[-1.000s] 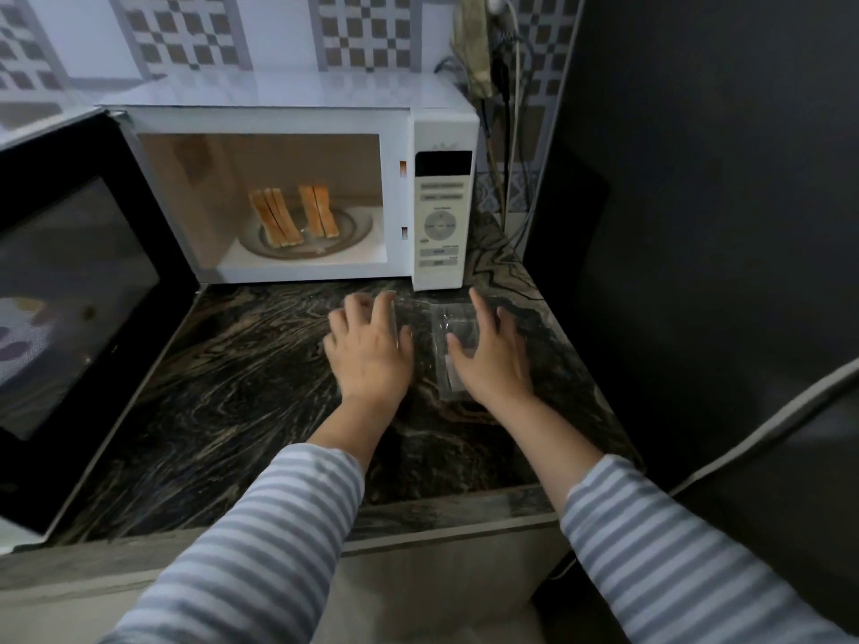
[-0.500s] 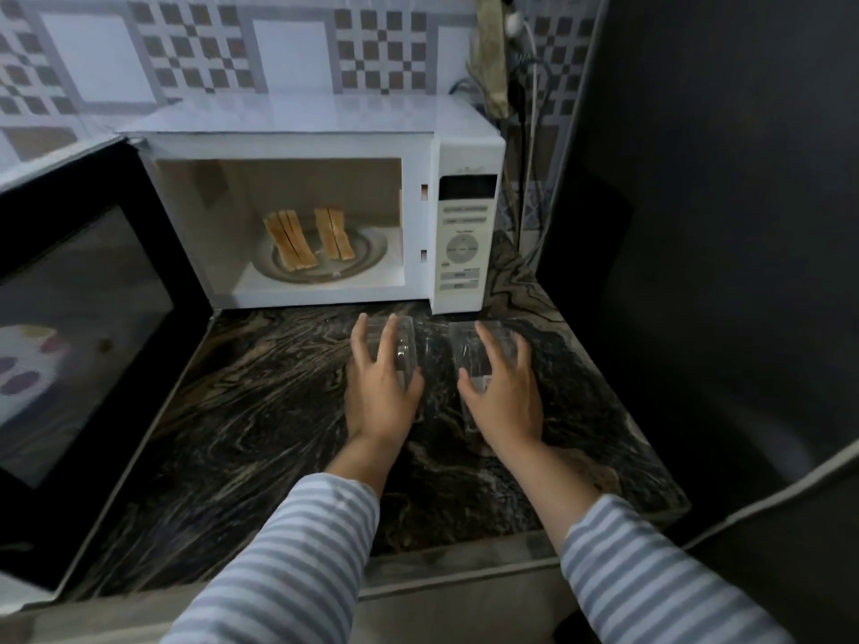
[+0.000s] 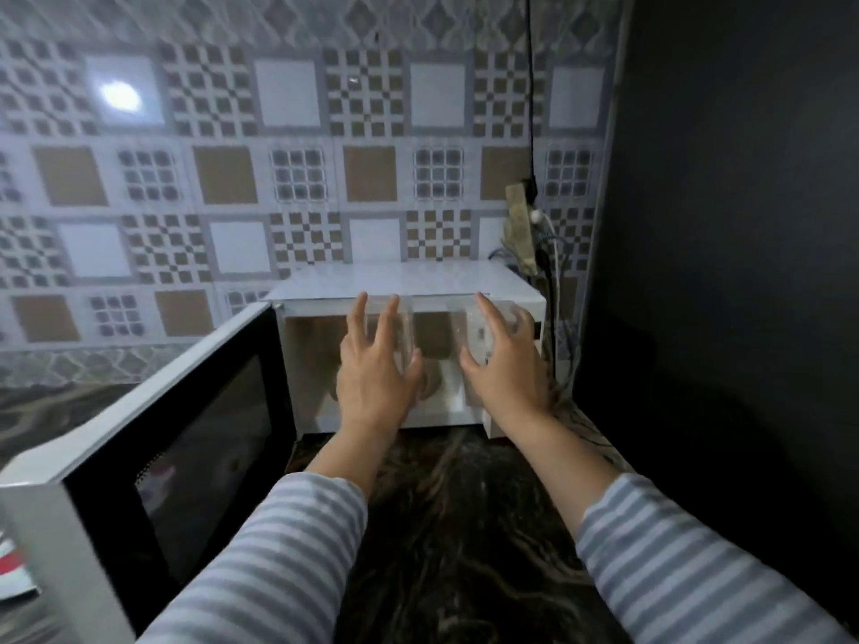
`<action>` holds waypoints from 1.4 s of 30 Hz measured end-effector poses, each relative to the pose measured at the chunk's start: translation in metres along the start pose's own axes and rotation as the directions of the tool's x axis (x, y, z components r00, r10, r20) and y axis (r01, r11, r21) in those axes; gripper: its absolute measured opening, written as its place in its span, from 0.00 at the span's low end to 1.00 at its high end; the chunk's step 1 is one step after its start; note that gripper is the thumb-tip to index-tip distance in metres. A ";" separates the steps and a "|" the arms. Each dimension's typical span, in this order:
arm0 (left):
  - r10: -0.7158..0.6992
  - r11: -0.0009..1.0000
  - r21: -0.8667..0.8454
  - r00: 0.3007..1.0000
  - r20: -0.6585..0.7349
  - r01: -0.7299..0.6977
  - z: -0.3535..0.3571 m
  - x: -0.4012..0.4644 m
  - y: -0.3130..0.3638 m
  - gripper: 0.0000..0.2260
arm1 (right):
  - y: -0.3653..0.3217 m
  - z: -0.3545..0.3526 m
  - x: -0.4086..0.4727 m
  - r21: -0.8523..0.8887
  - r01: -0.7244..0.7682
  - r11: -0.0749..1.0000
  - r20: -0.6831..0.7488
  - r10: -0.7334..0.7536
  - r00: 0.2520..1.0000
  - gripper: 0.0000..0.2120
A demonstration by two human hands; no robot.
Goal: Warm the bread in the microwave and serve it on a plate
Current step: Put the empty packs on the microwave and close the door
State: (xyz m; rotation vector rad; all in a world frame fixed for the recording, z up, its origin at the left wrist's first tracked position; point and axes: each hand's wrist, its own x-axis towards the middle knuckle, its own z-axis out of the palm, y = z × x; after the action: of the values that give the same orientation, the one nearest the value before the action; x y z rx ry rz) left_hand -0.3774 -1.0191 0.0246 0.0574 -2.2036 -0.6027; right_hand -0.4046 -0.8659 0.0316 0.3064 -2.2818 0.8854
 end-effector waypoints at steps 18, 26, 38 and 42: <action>-0.118 0.991 0.062 0.993 0.031 0.116 0.038 0.199 -0.048 0.30 | -0.048 0.082 0.194 0.027 -0.057 0.998 0.075 0.055 0.996 0.30; -0.227 0.970 0.116 0.964 0.138 0.212 0.085 0.240 -0.074 0.31 | -0.027 0.132 0.236 -0.008 -0.104 0.995 0.245 0.103 0.964 0.30; -0.262 0.948 0.243 0.936 0.234 0.205 0.089 0.257 -0.081 0.32 | -0.027 0.147 0.251 -0.126 -0.103 0.987 0.329 0.140 0.934 0.33; -0.232 0.949 0.262 0.952 0.201 0.176 0.068 0.246 -0.077 0.30 | -0.033 0.130 0.244 -0.177 -0.092 0.980 0.343 0.149 0.927 0.32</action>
State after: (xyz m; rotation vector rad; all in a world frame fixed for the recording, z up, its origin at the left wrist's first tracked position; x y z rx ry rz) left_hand -0.6013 -1.1186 0.1304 0.3655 -2.5084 -0.4684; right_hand -0.6383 -0.9726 0.1374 0.2746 -2.7155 0.7491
